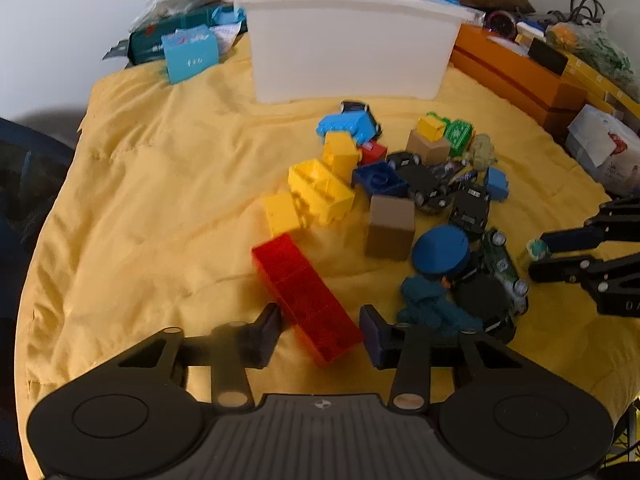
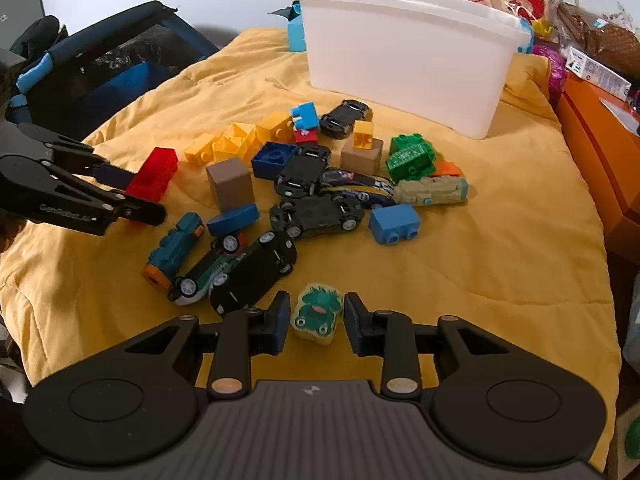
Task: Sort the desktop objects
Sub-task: 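Grasp the red brick with the left tool while the right tool grasps the green frog block, then carry both items into the white bin and open both tools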
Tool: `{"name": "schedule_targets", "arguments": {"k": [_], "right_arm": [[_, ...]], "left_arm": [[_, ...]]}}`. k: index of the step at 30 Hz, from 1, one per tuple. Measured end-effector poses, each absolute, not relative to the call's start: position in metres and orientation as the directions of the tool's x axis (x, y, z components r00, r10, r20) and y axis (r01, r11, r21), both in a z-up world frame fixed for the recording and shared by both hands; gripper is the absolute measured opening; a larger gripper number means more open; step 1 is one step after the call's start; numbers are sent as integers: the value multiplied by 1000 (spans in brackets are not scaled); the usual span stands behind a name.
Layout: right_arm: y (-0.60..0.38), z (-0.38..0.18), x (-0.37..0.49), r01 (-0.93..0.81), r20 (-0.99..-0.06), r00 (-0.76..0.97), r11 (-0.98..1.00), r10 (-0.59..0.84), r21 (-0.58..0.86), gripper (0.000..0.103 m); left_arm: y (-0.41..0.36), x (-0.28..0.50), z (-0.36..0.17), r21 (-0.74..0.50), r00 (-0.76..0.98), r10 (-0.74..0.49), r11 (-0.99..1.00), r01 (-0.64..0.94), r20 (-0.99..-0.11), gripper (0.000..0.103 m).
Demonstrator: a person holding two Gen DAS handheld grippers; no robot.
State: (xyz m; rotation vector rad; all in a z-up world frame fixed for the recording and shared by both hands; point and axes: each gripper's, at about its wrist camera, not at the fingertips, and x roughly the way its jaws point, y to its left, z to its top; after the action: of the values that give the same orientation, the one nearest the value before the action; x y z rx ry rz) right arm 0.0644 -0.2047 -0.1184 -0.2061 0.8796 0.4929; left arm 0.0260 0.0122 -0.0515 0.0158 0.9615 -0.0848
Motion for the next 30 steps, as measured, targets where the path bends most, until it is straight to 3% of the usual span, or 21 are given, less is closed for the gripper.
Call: {"name": "schedule_targets", "arguments": {"k": [4,7,12,16,21,30], "right_arm": [[-206,-123,63,-494,-789,521,869,327,35,33],[-207,-122,62,-496,-784,522,868,335,41,32],[-209,-122,64,-491,-787,524,870,326,34,32],[-210,-125,66,-478,-793,518,877,320,41,37],[-209,-123,65,-490,-789,517,871,333,47,32],[-214,-105,61,-487,-747,559,872,360,56,31]], "left_arm": [[18,24,-53,-40,567,-61,998,50,-821,51],[15,25,-53,-20,571,-64,996,82,-818,38],[18,24,-50,-24,583,-65,997,77,-810,32],[22,27,-53,-41,569,-61,998,48,-820,35],[22,28,-50,-27,593,-57,998,59,-803,27],[21,23,-26,-18,660,-55,998,63,-749,27]]}}
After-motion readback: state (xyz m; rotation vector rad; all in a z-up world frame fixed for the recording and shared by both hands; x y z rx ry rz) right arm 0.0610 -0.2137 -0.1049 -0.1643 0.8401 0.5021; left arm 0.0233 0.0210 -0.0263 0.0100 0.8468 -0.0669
